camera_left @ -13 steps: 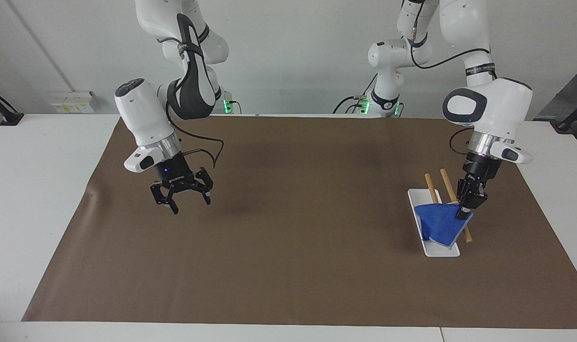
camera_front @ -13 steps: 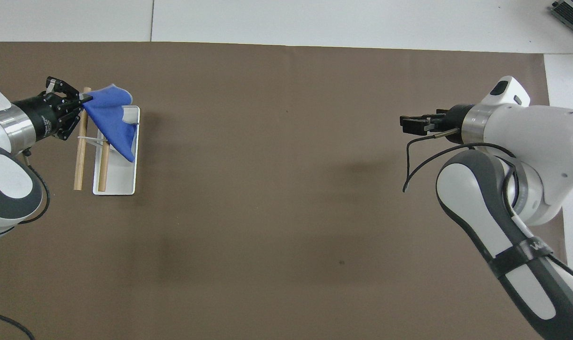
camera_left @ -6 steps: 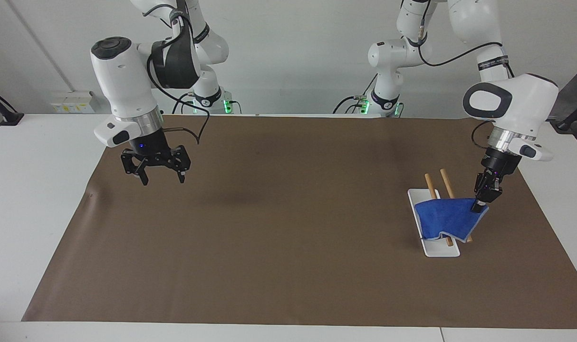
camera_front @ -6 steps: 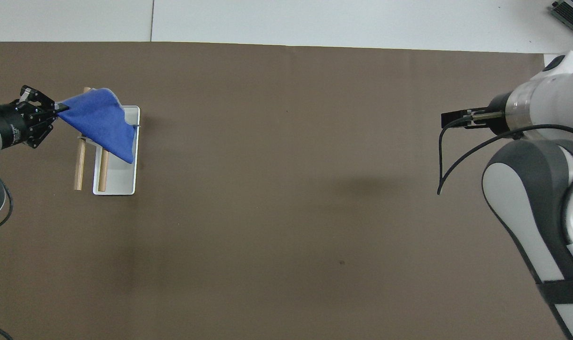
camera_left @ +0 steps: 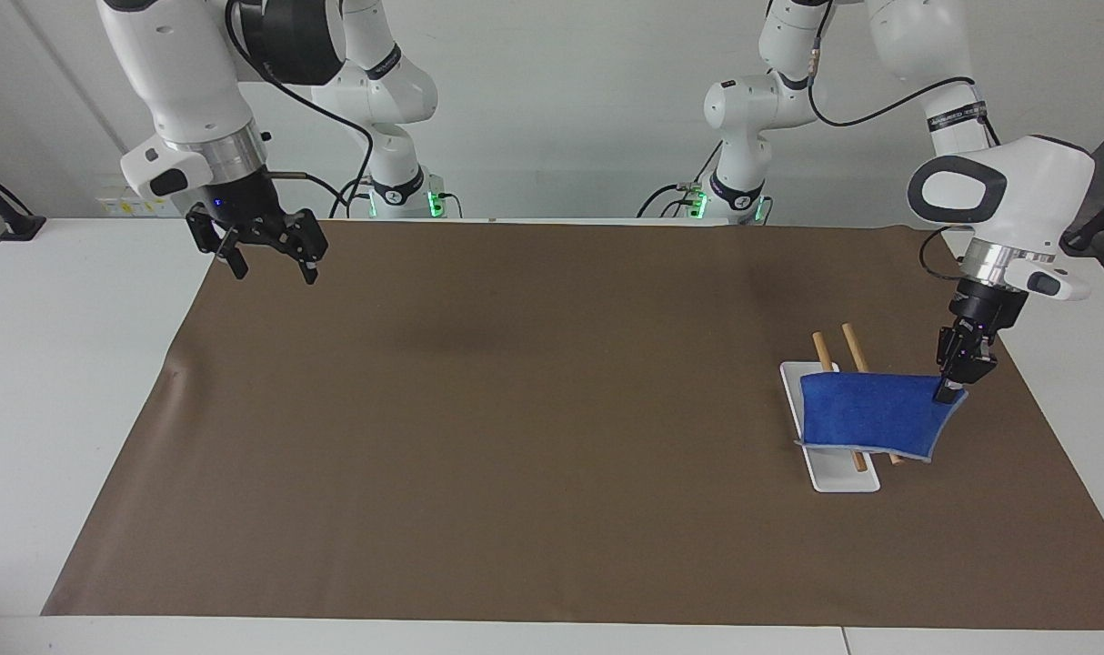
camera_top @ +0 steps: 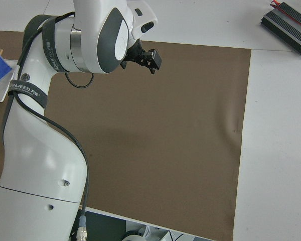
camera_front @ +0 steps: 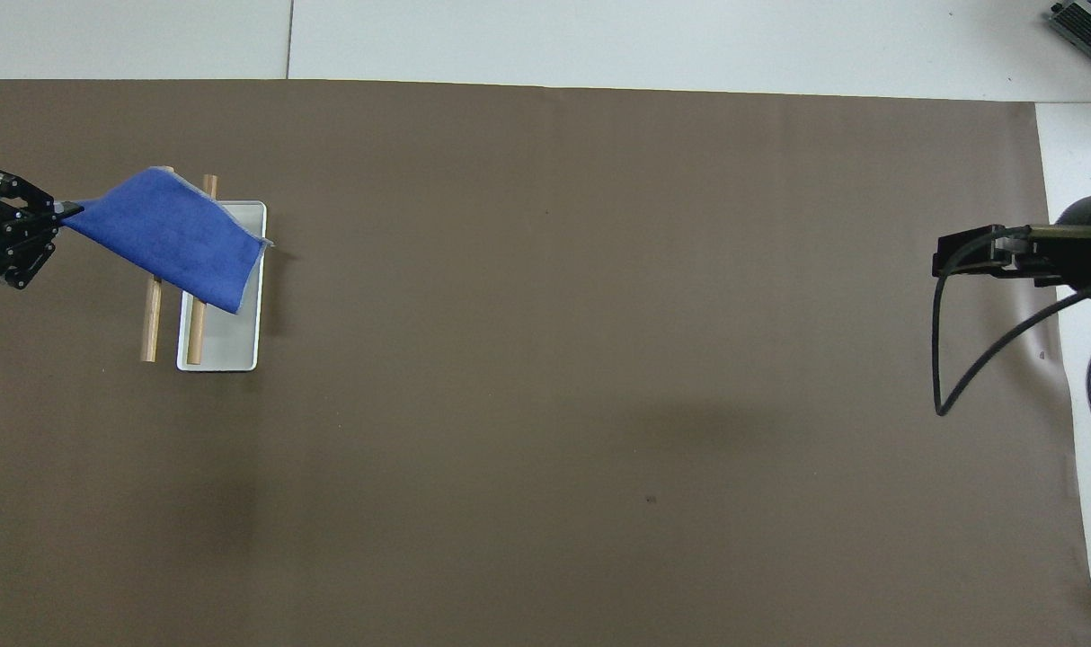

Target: Right arm passes towel to left arm to hang

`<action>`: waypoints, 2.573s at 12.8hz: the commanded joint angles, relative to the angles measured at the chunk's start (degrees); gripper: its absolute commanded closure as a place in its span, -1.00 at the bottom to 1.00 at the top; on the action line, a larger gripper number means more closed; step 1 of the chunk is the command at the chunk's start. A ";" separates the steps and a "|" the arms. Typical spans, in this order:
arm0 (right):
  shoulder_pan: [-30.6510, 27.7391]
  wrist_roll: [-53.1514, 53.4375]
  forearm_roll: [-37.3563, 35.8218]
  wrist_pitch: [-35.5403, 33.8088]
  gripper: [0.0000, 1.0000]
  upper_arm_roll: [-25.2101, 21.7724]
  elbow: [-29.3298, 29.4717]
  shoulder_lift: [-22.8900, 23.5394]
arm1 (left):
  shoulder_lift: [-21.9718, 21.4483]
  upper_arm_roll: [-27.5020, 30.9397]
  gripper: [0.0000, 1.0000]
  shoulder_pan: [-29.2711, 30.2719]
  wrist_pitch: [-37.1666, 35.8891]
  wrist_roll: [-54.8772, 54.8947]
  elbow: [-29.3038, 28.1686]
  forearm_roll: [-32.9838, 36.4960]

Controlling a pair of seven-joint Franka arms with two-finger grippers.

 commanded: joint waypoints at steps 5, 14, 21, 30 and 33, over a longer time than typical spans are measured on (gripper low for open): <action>-0.53 1.66 0.66 -0.71 -1.00 -0.69 -3.87 -2.59 | -2.98 0.57 1.00 0.17 1.53 0.97 -7.11 -0.52; -0.45 1.39 0.57 -0.53 -1.00 -0.69 -6.24 -3.91 | -5.62 0.49 0.38 -0.09 3.38 1.06 -14.24 -0.52; -0.45 1.13 0.30 -0.53 -1.00 -0.69 -6.33 -3.92 | -5.53 0.57 -1.00 0.00 2.60 2.82 -13.72 -0.52; -1.24 1.13 0.66 -5.01 -1.00 -0.60 -2.90 -1.54 | -5.26 2.33 -1.00 0.17 -48.41 3.52 19.46 23.29; -1.24 1.04 0.57 -5.10 -1.00 -0.51 -2.73 -1.54 | -5.18 -4.75 -0.81 0.09 -60.76 3.52 29.77 29.94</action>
